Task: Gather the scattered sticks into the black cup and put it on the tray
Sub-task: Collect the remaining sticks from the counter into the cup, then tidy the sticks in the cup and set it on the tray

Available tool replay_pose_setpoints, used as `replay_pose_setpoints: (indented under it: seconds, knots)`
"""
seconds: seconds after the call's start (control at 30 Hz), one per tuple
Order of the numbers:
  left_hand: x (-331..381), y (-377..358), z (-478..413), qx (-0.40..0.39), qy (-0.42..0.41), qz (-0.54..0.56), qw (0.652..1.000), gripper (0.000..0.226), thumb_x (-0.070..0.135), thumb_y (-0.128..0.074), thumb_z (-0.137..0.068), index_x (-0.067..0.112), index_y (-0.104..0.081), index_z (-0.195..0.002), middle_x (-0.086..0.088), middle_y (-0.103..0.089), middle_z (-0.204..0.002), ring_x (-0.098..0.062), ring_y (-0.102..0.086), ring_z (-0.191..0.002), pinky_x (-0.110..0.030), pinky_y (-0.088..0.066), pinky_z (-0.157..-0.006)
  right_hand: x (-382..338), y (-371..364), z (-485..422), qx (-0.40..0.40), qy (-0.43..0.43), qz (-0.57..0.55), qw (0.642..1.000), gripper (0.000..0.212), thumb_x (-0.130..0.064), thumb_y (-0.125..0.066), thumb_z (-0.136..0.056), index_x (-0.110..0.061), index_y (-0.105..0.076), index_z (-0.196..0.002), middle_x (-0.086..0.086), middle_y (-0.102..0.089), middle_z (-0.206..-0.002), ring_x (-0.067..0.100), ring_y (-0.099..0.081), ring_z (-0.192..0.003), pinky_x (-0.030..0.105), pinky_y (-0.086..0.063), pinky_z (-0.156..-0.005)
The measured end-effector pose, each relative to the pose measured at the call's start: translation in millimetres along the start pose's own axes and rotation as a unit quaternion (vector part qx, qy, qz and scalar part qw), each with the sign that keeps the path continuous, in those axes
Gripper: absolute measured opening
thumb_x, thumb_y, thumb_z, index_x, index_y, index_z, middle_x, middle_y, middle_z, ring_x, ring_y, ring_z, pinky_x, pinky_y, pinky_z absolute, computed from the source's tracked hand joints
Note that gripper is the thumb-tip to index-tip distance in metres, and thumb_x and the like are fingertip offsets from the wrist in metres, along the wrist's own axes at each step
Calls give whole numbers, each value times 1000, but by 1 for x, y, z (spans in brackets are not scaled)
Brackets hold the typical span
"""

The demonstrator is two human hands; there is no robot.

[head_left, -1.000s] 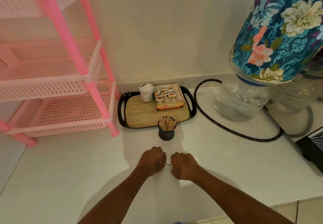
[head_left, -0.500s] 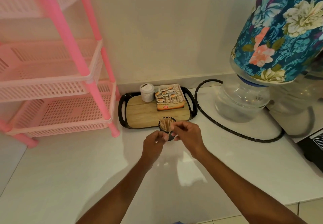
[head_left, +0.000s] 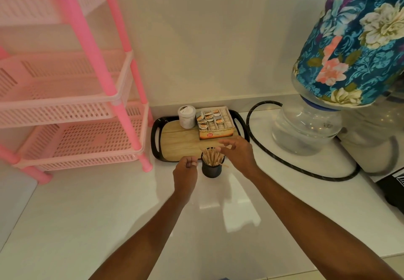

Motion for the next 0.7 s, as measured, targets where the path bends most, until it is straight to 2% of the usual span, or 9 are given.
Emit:
replay_pose_setpoints:
  seconds: [0.07,0.17,0.27,0.33,0.43,0.5,0.57,0.63,0.7]
  knots:
    - [-1,0,-4,-2,-4,-4,1000,30,1,-52,-99,13,-72,-118,-5,-75,-116,-26,-69,-113,-45,-57,-106,11,7,1,3,-6,3,1000,31,-9,-79,-89,-25,-78,-116,-12,-63,-99,-1,-58,-82,15,-45,-75]
    - [2,-5,-11,-33,-10,-44,998,46,-5,-47,-98,14,-62,-138,-4,-67,-137,-24,-62,-130,-31,-49,-108,35,11,11,-37,-43,18,998,51,8,-75,-84,-17,-70,-127,1,-62,-107,7,-57,-79,29,-54,-81]
    - [2,-19,-17,-100,-1,-58,993,65,-8,-53,-98,13,-41,-158,-4,-51,-157,-23,-50,-144,-31,-44,-111,54,0,26,-115,-77,37,990,75,4,-90,-73,-15,-60,-139,5,-61,-112,15,-61,-74,27,-57,-71]
    - [5,-26,-19,-126,2,-68,990,72,-9,-56,-96,16,-36,-161,-1,-49,-156,-22,-46,-147,-31,-44,-108,58,-8,33,-138,-82,30,987,82,-5,-95,-69,-20,-59,-140,5,-64,-109,16,-64,-73,24,-53,-65]
    - [13,-35,-21,-144,-10,-75,987,62,-11,-55,-91,30,-57,-137,14,-56,-127,-14,-50,-128,-27,-46,-91,55,-12,36,-104,-93,-39,989,65,-11,-93,-75,-19,-65,-133,5,-70,-90,14,-68,-70,32,-62,-66]
    - [17,-39,-27,-149,-18,-86,985,49,-13,-54,-88,21,-62,-122,7,-62,-120,-14,-54,-116,-27,-45,-85,49,-11,33,-69,-88,-79,991,49,-12,-89,-81,-14,-70,-125,2,-71,-79,15,-70,-68,42,-66,-69]
    - [20,-41,-29,-156,-34,-92,983,40,-12,-54,-87,15,-61,-115,-5,-66,-120,-22,-61,-114,-28,-49,-85,41,-10,29,-43,-76,-97,991,37,-10,-85,-85,-10,-73,-119,2,-73,-77,23,-72,-69,49,-65,-71]
    - [24,-42,-29,-157,-46,-97,982,46,-10,-56,-89,15,-60,-127,-6,-66,-130,-25,-60,-123,-33,-54,-94,32,-8,24,-15,-65,-103,992,27,-6,-81,-88,-8,-75,-115,6,-75,-78,29,-74,-69,49,-65,-72]
    - [26,-42,-29,-153,-49,-103,982,62,-8,-58,-91,19,-52,-147,1,-57,-149,-21,-52,-139,-39,-50,-112,25,-6,18,8,-56,-105,993,18,-5,-77,-91,-9,-78,-109,4,-75,-76,24,-72,-64,48,-65,-71]
Point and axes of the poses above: each hand's wrist, its own z-axis away from the middle knuckle, its own y-axis out of the back of the hand, x = y × z, the point moved 7 cm from there along -z, towards the middle knuckle
